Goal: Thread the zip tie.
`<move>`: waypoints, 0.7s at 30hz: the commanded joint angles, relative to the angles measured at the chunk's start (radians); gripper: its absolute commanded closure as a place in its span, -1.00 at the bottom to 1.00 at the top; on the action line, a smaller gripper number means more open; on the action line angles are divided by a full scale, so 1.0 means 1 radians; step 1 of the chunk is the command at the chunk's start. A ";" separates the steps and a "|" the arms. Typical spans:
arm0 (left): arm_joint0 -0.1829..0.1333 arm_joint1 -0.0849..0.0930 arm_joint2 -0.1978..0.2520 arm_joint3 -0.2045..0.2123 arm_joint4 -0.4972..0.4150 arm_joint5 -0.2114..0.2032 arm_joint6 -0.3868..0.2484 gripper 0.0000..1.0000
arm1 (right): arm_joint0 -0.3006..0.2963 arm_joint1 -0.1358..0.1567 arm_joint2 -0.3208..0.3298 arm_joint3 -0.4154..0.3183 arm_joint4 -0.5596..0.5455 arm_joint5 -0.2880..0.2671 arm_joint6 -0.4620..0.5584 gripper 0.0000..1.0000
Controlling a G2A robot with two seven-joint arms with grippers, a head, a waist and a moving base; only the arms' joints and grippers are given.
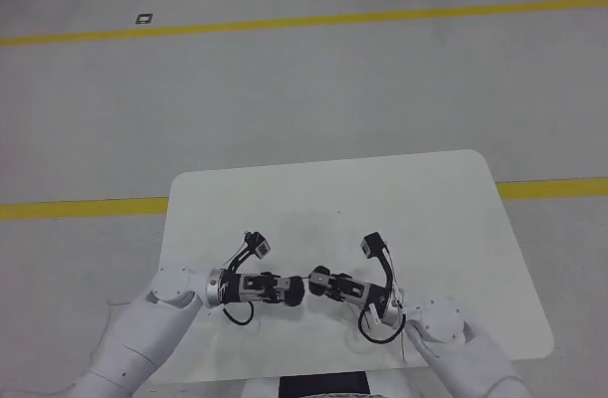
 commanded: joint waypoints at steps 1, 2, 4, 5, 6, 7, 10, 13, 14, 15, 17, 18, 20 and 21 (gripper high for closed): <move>0.001 0.002 -0.001 -0.002 0.004 0.001 0.002 0.52 | 0.003 0.003 0.003 -0.002 -0.002 0.006 0.021 1.00; 0.001 0.003 -0.001 -0.003 0.005 0.002 0.002 0.52 | 0.004 0.005 0.004 -0.003 -0.001 0.010 0.031 1.00; 0.002 0.004 -0.001 -0.004 0.006 0.002 0.003 0.56 | 0.007 0.008 0.007 -0.004 -0.008 0.020 0.048 1.00; 0.002 0.005 -0.001 -0.005 0.006 0.003 0.004 0.54 | 0.009 0.010 0.008 -0.005 -0.013 0.024 0.055 1.00; 0.002 0.006 -0.001 -0.005 0.006 0.004 0.005 0.54 | 0.009 0.011 0.009 -0.005 -0.018 0.027 0.059 1.00; 0.003 0.006 -0.001 -0.005 0.006 0.004 0.006 0.54 | 0.010 0.012 0.009 -0.006 -0.022 0.030 0.065 1.00; 0.003 0.008 0.001 -0.007 0.003 0.005 0.005 0.56 | 0.012 0.015 0.008 -0.007 -0.017 0.034 0.084 1.00; 0.002 0.010 0.003 -0.006 0.001 0.006 0.000 0.60 | 0.012 0.015 0.008 -0.007 -0.017 0.034 0.084 1.00; 0.001 0.010 0.005 -0.006 0.001 0.006 0.000 0.60 | 0.012 0.015 0.008 -0.007 -0.017 0.034 0.084 1.00; 0.000 0.010 0.006 -0.005 0.000 0.006 -0.001 0.62 | 0.012 0.015 0.008 -0.007 -0.017 0.034 0.084 1.00; -0.002 0.010 0.009 -0.003 0.000 0.006 0.000 0.66 | 0.012 0.015 0.008 -0.007 -0.017 0.034 0.084 1.00; -0.003 0.011 0.011 -0.002 -0.001 0.006 0.001 0.68 | 0.012 0.014 0.005 -0.007 -0.019 0.038 0.071 1.00; -0.004 0.011 0.014 0.000 -0.001 0.005 0.003 0.72 | 0.013 0.014 -0.003 -0.009 -0.018 0.042 0.060 1.00; -0.004 0.011 0.015 0.001 -0.001 0.005 0.003 0.74 | 0.014 0.014 -0.005 -0.009 -0.018 0.043 0.062 1.00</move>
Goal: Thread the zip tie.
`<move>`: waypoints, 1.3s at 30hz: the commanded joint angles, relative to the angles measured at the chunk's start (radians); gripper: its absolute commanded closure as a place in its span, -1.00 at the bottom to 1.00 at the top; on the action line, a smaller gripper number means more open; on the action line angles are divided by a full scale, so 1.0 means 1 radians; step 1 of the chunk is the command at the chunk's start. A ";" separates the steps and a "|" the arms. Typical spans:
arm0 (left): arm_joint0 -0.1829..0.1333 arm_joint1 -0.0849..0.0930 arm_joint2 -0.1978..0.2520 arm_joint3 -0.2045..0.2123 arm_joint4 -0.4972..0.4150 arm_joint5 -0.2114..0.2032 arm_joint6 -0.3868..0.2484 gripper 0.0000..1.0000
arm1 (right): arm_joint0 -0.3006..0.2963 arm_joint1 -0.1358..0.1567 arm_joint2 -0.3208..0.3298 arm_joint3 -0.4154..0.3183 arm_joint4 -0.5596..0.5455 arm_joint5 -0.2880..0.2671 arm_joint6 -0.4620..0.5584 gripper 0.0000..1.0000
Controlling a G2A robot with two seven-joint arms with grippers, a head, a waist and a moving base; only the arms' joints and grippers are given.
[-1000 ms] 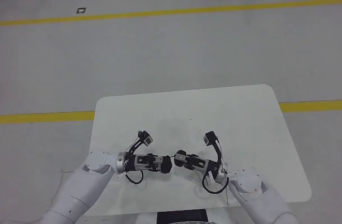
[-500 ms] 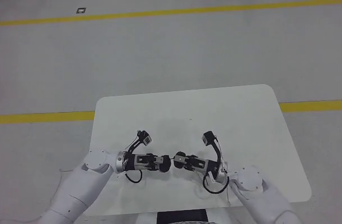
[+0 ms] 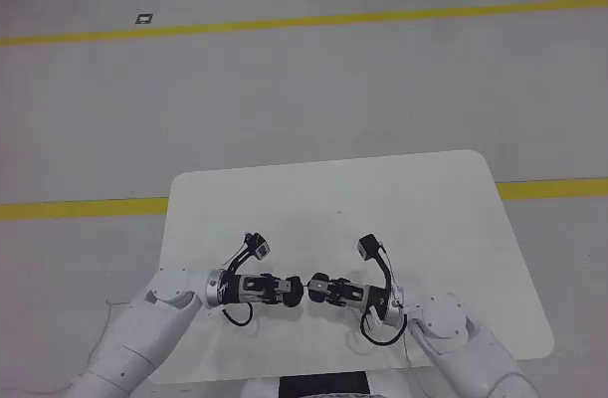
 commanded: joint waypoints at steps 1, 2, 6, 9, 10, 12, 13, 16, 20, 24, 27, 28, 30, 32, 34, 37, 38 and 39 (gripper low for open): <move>-0.001 0.001 0.002 0.002 0.001 -0.001 0.001 0.74 | 0.003 0.001 -0.003 -0.001 0.005 0.002 0.007 1.00; -0.001 0.001 0.003 0.004 0.001 -0.001 0.002 0.74 | 0.004 0.002 -0.003 -0.001 0.007 0.002 0.012 1.00; -0.003 0.003 0.006 0.005 0.000 -0.001 0.005 0.76 | 0.010 0.006 -0.002 0.000 0.006 0.006 0.026 1.00; -0.005 0.003 0.009 0.006 -0.001 -0.001 0.005 0.76 | 0.010 0.009 -0.002 0.000 0.000 0.008 0.031 1.00; -0.006 0.004 0.010 0.006 -0.002 -0.001 0.005 0.78 | 0.009 0.010 -0.002 -0.001 -0.002 0.008 0.032 1.00; -0.008 0.004 0.013 0.008 -0.002 0.000 0.005 0.78 | 0.007 0.012 -0.002 -0.002 -0.007 0.007 0.032 1.00; -0.009 0.004 0.014 0.009 -0.003 0.000 0.005 0.78 | 0.006 0.013 -0.002 -0.003 -0.009 0.008 0.032 1.00; -0.011 0.005 0.018 0.011 -0.004 0.000 0.006 0.82 | 0.005 0.016 -0.003 -0.006 -0.010 0.009 0.033 1.00; -0.014 0.005 0.026 0.013 -0.003 0.001 0.007 0.82 | 0.006 0.018 -0.008 -0.007 -0.011 0.011 0.031 1.00; -0.018 0.005 0.034 0.016 -0.005 0.002 0.007 0.84 | 0.010 0.019 -0.018 -0.007 -0.012 0.014 0.029 1.00; -0.021 0.006 0.037 0.017 -0.006 0.002 0.008 0.84 | 0.014 0.020 -0.024 -0.007 -0.013 0.017 0.026 1.00; -0.022 0.006 0.038 0.017 -0.006 0.002 0.008 0.84 | 0.015 0.021 -0.026 -0.006 -0.013 0.017 0.026 1.00; -0.023 0.006 0.040 0.018 -0.007 0.001 0.009 0.84 | 0.016 0.022 -0.029 -0.006 -0.013 0.018 0.024 1.00; -0.025 0.007 0.042 0.019 -0.007 0.001 0.010 0.84 | 0.018 0.023 -0.032 -0.006 -0.013 0.018 0.022 1.00; -0.025 0.007 0.044 0.019 -0.007 0.002 0.011 0.84 | 0.018 0.024 -0.033 -0.006 -0.011 0.017 0.020 1.00; -0.027 0.008 0.046 0.020 -0.008 0.002 0.012 0.86 | 0.018 0.025 -0.035 -0.007 -0.011 0.017 0.019 1.00; -0.027 0.009 0.047 0.020 -0.008 0.002 0.012 0.86 | 0.019 0.026 -0.036 -0.007 -0.011 0.017 0.018 1.00; -0.028 0.009 0.048 0.020 -0.008 0.001 0.013 0.86 | 0.019 0.027 -0.036 -0.007 -0.010 0.017 0.018 1.00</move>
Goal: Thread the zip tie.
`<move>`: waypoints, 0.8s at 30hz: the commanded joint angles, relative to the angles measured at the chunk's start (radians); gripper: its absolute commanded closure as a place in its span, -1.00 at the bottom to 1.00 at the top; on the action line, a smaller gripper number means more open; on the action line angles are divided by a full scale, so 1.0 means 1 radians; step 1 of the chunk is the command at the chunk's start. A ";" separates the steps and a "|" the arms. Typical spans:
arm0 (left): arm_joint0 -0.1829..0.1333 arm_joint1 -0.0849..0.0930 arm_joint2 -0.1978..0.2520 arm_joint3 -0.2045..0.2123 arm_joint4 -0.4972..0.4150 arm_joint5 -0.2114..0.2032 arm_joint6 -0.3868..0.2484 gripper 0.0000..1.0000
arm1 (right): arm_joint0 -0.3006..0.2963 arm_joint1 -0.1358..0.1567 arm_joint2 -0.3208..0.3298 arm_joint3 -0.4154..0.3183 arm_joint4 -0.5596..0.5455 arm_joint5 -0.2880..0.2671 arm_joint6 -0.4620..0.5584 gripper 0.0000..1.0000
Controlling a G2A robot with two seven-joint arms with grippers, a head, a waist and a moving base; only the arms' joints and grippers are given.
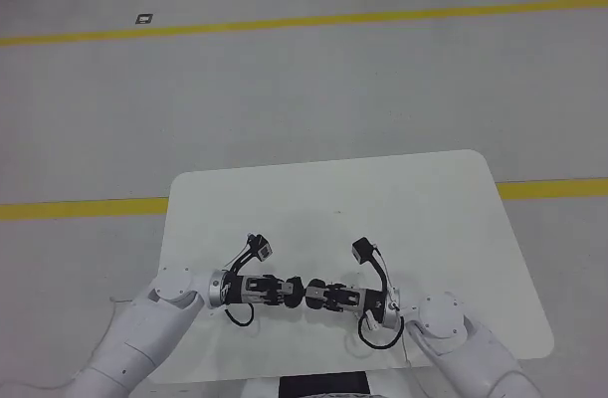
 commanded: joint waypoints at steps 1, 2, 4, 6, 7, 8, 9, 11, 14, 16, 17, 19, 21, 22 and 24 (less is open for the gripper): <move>-0.001 0.000 0.002 0.001 0.000 0.000 0.001 0.88 | 0.001 0.001 -0.001 0.000 0.001 0.000 0.000 1.00; -0.001 0.000 0.004 0.002 0.001 0.000 0.001 0.88 | 0.001 0.001 -0.002 0.000 0.001 0.000 -0.001 1.00; -0.002 0.001 0.007 0.003 0.002 0.000 0.003 0.90 | 0.002 0.003 -0.004 0.000 0.002 0.001 -0.001 1.00; -0.003 0.001 0.010 0.005 0.003 0.000 0.004 0.98 | 0.003 0.004 -0.006 0.001 0.002 0.002 -0.002 1.00; -0.003 0.001 0.011 0.006 0.003 0.000 0.005 1.00 | 0.003 0.004 -0.007 0.001 0.002 0.003 -0.003 1.00; -0.004 0.001 0.012 0.007 0.004 0.000 0.006 1.00 | 0.004 0.004 -0.008 0.002 0.002 0.003 -0.003 1.00; -0.005 0.002 0.012 0.007 0.004 0.000 0.007 1.00 | 0.004 0.005 -0.009 0.002 0.002 0.004 -0.004 1.00; -0.005 0.002 0.013 0.008 0.003 -0.001 0.008 1.00 | 0.004 0.006 -0.011 0.003 0.003 0.005 -0.006 1.00; -0.006 0.004 0.011 0.011 -0.001 -0.004 0.005 1.00 | 0.004 0.007 -0.011 0.004 0.009 0.003 -0.015 0.20; -0.005 0.006 0.009 0.012 -0.004 -0.006 0.002 1.00 | 0.002 0.008 -0.007 0.003 0.017 0.000 -0.024 -1.00; -0.004 0.007 0.006 0.012 -0.007 -0.008 0.001 1.00 | 0.001 0.009 -0.003 0.004 0.021 -0.002 -0.029 -1.00; -0.002 0.009 0.003 0.012 -0.010 -0.011 -0.003 1.00 | -0.003 0.011 0.006 0.004 0.029 -0.007 -0.037 -1.00; 0.001 0.011 -0.001 0.010 -0.011 -0.013 -0.006 1.00 | -0.009 0.013 0.018 0.002 0.034 -0.011 -0.045 -1.00; 0.002 0.012 -0.003 0.010 -0.011 -0.014 -0.008 1.00 | -0.012 0.014 0.025 0.001 0.037 -0.015 -0.053 -1.00; 0.005 0.014 -0.006 0.006 -0.017 -0.024 -0.014 1.00 | -0.024 0.017 0.041 -0.003 0.045 -0.028 -0.080 -1.00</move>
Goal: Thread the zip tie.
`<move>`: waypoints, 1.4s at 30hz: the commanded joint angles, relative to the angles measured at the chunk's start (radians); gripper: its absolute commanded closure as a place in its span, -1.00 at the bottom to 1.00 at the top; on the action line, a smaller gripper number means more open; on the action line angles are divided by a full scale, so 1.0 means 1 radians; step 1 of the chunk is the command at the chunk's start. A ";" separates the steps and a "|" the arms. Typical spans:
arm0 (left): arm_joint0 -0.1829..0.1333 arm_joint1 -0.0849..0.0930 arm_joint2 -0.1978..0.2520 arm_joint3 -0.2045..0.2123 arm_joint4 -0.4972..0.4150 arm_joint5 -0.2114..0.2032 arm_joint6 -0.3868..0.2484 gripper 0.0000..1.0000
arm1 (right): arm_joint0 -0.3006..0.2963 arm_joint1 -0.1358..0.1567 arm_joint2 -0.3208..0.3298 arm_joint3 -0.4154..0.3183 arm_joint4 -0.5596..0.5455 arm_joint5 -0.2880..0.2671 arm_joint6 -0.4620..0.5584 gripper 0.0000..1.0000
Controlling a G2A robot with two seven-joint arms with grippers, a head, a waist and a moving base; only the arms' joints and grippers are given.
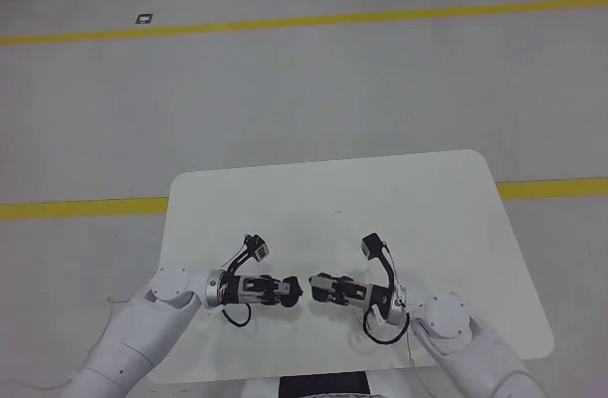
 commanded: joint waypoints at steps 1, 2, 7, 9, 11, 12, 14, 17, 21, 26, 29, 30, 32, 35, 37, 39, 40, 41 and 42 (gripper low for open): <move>0.004 0.001 -0.002 -0.001 -0.011 -0.010 -0.008 1.00 | -0.011 0.001 0.016 -0.005 0.011 -0.022 -0.035 -1.00; 0.004 0.001 -0.002 -0.002 -0.016 -0.015 -0.014 1.00 | -0.020 0.001 0.022 -0.006 0.025 -0.041 -0.054 -1.00; -0.002 0.000 -0.001 -0.009 -0.018 -0.015 -0.033 1.00 | -0.033 0.000 0.028 -0.004 0.059 -0.075 -0.078 -1.00; -0.002 0.000 -0.001 -0.009 -0.018 -0.015 -0.033 1.00 | -0.033 0.000 0.028 -0.004 0.059 -0.075 -0.078 -1.00; -0.002 0.000 -0.001 -0.009 -0.018 -0.015 -0.033 1.00 | -0.033 0.000 0.028 -0.004 0.059 -0.075 -0.078 -1.00; -0.002 0.000 -0.001 -0.009 -0.018 -0.015 -0.033 1.00 | -0.033 0.000 0.028 -0.004 0.059 -0.075 -0.078 -1.00; -0.007 -0.001 -0.007 -0.027 -0.004 -0.015 -0.001 1.00 | -0.033 0.000 0.028 -0.004 0.059 -0.075 -0.078 -1.00; -0.004 -0.003 -0.042 -0.052 0.069 -0.015 0.049 1.00 | -0.033 0.000 0.028 -0.004 0.059 -0.075 -0.078 -1.00; 0.030 -0.012 -0.104 -0.093 0.159 -0.015 0.080 1.00 | -0.033 0.000 0.028 -0.004 0.059 -0.075 -0.078 -1.00; 0.061 -0.031 -0.161 -0.125 0.256 -0.015 0.086 1.00 | -0.033 0.000 0.028 -0.004 0.059 -0.075 -0.078 -1.00; 0.072 -0.047 -0.186 -0.129 0.289 -0.015 0.076 1.00 | -0.033 0.000 0.028 -0.004 0.059 -0.075 -0.078 -1.00; 0.074 -0.054 -0.196 -0.128 0.292 -0.015 0.062 1.00 | -0.033 0.000 0.028 -0.004 0.059 -0.075 -0.078 -1.00; 0.077 -0.065 -0.211 -0.121 0.292 -0.015 0.039 1.00 | -0.033 0.000 0.028 -0.004 0.059 -0.075 -0.078 -1.00; 0.078 -0.086 -0.236 -0.110 0.268 -0.015 -0.021 1.00 | -0.033 0.000 0.028 -0.004 0.059 -0.075 -0.078 -1.00; 0.076 -0.103 -0.257 -0.094 0.231 -0.015 -0.087 1.00 | -0.033 0.000 0.028 -0.004 0.059 -0.075 -0.078 -1.00; 0.076 -0.120 -0.268 -0.079 0.184 -0.015 -0.124 1.00 | -0.033 0.000 0.028 -0.004 0.059 -0.075 -0.078 -1.00; 0.076 -0.126 -0.267 -0.075 0.180 -0.015 -0.124 1.00 | -0.033 0.000 0.028 -0.004 0.059 -0.075 -0.078 -1.00; 0.074 -0.132 -0.272 -0.061 0.172 -0.015 -0.124 1.00 | -0.033 0.000 0.028 -0.004 0.059 -0.075 -0.078 -1.00; 0.072 -0.137 -0.272 -0.051 0.170 -0.015 -0.124 1.00 | -0.033 0.000 0.028 -0.004 0.059 -0.075 -0.078 -1.00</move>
